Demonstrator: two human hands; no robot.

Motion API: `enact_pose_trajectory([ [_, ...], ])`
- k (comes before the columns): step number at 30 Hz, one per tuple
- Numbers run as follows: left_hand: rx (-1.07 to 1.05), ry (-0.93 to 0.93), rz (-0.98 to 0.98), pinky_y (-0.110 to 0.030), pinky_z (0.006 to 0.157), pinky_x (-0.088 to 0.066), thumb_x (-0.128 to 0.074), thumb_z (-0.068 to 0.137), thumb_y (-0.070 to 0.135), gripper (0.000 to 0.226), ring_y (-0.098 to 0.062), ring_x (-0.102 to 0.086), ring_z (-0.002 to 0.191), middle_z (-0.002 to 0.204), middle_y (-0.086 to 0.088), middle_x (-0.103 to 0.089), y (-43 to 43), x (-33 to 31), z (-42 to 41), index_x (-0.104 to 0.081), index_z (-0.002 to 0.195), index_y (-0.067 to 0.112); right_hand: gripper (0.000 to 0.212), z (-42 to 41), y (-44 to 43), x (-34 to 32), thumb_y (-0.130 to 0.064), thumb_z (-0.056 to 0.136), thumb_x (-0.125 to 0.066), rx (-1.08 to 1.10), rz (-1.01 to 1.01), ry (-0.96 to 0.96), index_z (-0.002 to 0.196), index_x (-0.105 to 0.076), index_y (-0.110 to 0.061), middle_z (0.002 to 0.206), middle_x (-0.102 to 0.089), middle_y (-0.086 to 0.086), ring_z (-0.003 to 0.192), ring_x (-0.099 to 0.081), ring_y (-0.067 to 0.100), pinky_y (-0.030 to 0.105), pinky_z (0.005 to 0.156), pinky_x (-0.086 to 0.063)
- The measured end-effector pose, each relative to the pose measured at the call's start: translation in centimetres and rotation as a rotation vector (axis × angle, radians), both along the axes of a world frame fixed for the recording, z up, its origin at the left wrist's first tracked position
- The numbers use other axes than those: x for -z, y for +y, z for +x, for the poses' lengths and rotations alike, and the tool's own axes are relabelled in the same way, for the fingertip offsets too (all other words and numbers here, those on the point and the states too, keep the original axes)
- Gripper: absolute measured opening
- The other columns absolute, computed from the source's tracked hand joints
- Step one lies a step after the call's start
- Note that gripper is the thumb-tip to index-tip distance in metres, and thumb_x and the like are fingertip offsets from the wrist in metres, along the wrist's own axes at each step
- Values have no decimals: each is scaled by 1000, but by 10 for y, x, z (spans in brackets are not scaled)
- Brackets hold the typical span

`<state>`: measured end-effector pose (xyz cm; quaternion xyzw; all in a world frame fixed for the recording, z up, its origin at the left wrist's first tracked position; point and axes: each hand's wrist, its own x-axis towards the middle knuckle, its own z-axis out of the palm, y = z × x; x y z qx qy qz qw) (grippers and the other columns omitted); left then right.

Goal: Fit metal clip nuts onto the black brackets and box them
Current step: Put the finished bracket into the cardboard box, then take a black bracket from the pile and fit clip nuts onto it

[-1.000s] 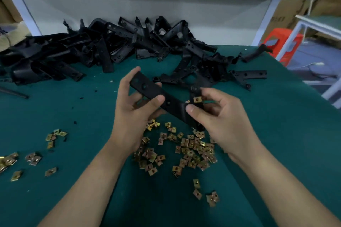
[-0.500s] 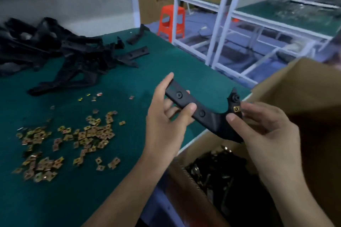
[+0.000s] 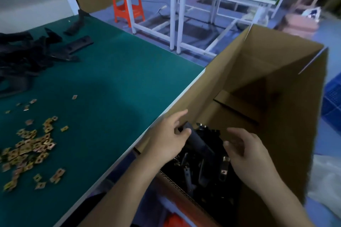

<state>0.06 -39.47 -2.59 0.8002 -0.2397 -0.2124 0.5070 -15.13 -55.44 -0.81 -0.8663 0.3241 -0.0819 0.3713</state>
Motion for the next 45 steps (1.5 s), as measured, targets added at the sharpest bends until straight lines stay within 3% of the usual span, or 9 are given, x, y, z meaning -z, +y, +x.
enact_pose_trajectory([
  [5, -28, -86, -15, 5, 83, -35, -66, 96, 23, 46, 14, -52, 117, 139, 23, -54, 17, 2, 1, -57, 133, 49, 42, 12, 4, -2, -9, 101, -52, -28, -32, 7, 138, -53, -30, 125, -44, -6, 107, -46, 4, 15, 85, -39],
  [13, -234, -346, -300, -13, 80, -51, -61, 93, 2, 36, -7, -68, 104, 113, 17, -64, 78, -41, 7, -70, 108, 34, 46, 94, 78, -20, -2, 88, -66, -286, -35, -336, 119, -61, -36, 111, -57, -17, 102, -58, -12, 1, 79, -43],
  [18, -669, -653, -228, -18, 75, -52, -63, 98, 6, 32, -15, -69, 96, 105, 12, -69, 209, -61, 50, -68, 105, 36, 52, 172, 150, -18, -20, 85, -73, -594, -39, -388, 128, -54, -42, 115, -56, -16, 103, -56, 0, 0, 90, -34],
  [22, -1242, -618, -76, -25, 79, -51, -59, 96, 0, 42, -18, -67, 94, 96, 11, -69, 339, -39, 81, -66, 93, 41, 49, 240, 212, -12, -39, 94, -63, -819, 27, -264, 138, -44, -48, 132, -49, -21, 118, -47, -6, 14, 95, -37],
  [26, -1403, -517, 56, -23, 86, -46, -57, 94, 1, 31, -11, -65, 95, 95, 8, -67, 403, -15, 101, -65, 92, 31, 53, 318, 278, -10, -36, 96, -63, -945, 16, -272, 145, -44, -34, 137, -49, -6, 113, -50, 4, 9, 82, -34],
  [32, -1542, -494, 8, -15, 71, -43, -58, 92, 16, 22, 5, -60, 76, 82, 20, -67, 422, -1, 114, -66, 81, 34, 55, 416, 347, -7, -37, 95, -66, -729, 184, -243, 145, -43, -27, 103, -58, -10, 63, -57, 6, 8, 41, -40],
  [36, -1523, -503, 3, -11, 58, -41, -59, 92, 13, 23, 0, -55, 64, 75, 10, -65, 421, -2, 114, -66, 81, 31, 35, 430, 351, 4, -30, 92, -72, -576, 203, -350, 124, -61, -21, 86, -48, -24, 79, -58, 5, 1, 61, -41],
  [38, -1498, -503, 14, -8, 54, -40, -60, 91, 13, 23, 1, -56, 64, 76, 11, -66, 420, -3, 115, -67, 81, 31, 31, 427, 348, 3, -26, 91, -74, -476, 411, -331, 119, -63, -20, 92, -57, -16, 91, -66, 15, 21, 80, -54],
  [45, -1380, -525, 0, -5, 58, -40, -63, 92, 17, 18, -5, -61, 72, 86, 17, -69, 414, -9, 110, -69, 88, 34, 26, 369, 342, -29, -10, 96, -67, -323, 934, -400, 117, -54, -18, 117, -57, 7, 70, -74, 11, 21, 71, -60],
])
